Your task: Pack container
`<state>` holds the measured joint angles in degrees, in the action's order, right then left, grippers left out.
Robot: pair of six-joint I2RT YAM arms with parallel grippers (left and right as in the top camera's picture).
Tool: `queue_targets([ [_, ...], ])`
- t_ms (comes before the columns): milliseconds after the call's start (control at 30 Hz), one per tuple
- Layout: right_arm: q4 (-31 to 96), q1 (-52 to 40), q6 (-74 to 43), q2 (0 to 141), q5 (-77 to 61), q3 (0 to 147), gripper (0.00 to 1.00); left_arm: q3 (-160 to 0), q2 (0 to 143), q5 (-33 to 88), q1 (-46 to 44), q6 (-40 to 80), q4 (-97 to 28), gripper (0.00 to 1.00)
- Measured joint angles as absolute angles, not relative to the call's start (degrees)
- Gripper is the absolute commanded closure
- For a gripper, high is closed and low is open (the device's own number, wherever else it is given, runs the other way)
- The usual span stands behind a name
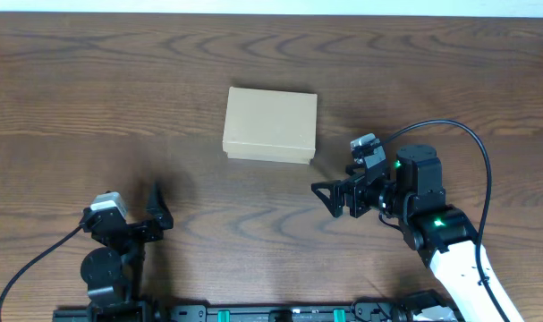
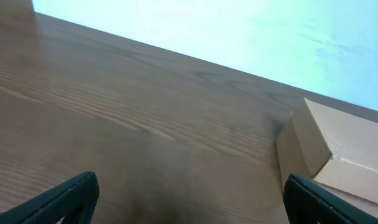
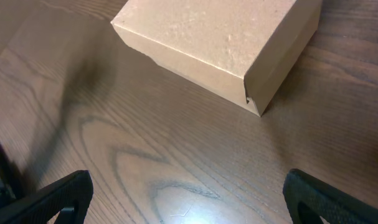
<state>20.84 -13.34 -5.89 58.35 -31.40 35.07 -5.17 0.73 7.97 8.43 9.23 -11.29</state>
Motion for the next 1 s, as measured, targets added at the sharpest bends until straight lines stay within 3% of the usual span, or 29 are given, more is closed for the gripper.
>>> queue_targets([
  [833,21.56,-13.37,-5.87,58.22,-31.24,35.07,0.01,-5.17,0.71,5.56,8.43,9.23,-11.31,0.05],
  [1000,26.55,-14.0,-2.5,51.2,-24.99,34.02,0.01,-5.17,0.69,5.56,8.43,9.23,-11.33,0.05],
])
